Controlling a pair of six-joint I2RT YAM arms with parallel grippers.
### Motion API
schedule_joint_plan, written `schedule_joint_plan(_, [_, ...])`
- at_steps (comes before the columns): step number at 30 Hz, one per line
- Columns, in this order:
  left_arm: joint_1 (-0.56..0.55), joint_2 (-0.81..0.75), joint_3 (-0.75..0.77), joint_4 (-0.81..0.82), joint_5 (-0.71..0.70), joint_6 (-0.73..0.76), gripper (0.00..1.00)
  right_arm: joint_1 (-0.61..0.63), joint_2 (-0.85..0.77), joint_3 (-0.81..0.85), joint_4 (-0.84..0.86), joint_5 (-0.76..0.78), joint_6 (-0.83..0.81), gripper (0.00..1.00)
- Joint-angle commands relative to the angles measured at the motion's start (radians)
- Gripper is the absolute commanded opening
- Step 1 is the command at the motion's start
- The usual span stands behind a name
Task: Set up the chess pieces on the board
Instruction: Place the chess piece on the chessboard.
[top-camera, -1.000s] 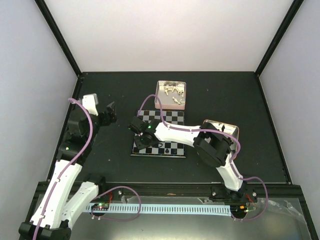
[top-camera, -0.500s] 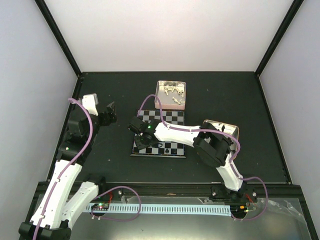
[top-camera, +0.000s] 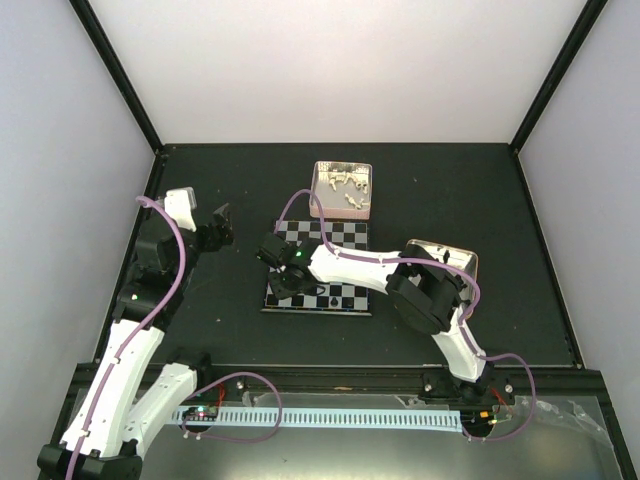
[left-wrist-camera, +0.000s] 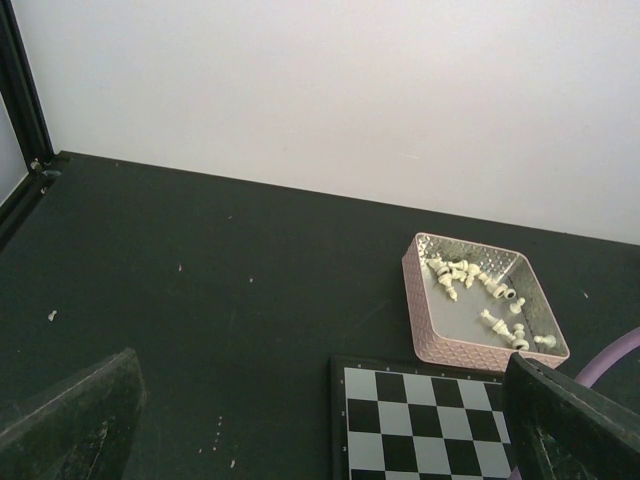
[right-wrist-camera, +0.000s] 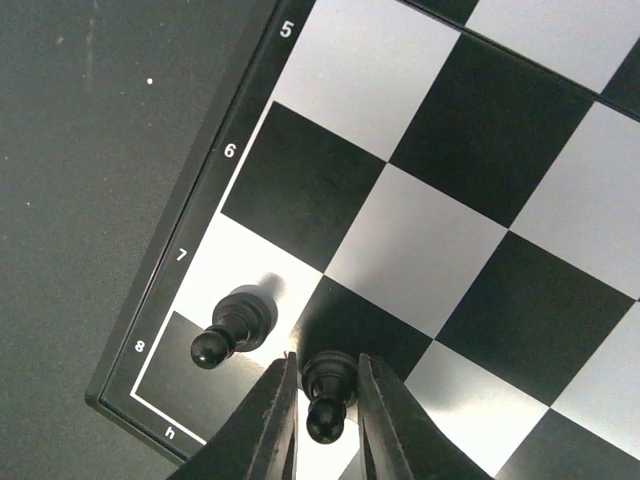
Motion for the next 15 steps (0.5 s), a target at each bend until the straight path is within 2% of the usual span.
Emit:
schedule_joint_plan(1, [0.008, -0.015, -0.001, 0.022, 0.003, 0.011, 0.99, 0.002, -0.008, 0.025, -0.008, -0.012, -0.001, 0.2])
schedule_joint_plan(9, [0.008, -0.019, 0.002, 0.02, -0.004, 0.012, 0.99, -0.007, -0.088, 0.031, -0.018, 0.021, 0.023, 0.25])
schedule_joint_plan(15, [0.009, -0.02, 0.004, 0.016, -0.012, 0.011, 0.99, -0.043, -0.261, -0.105, 0.03, 0.066, 0.043, 0.28])
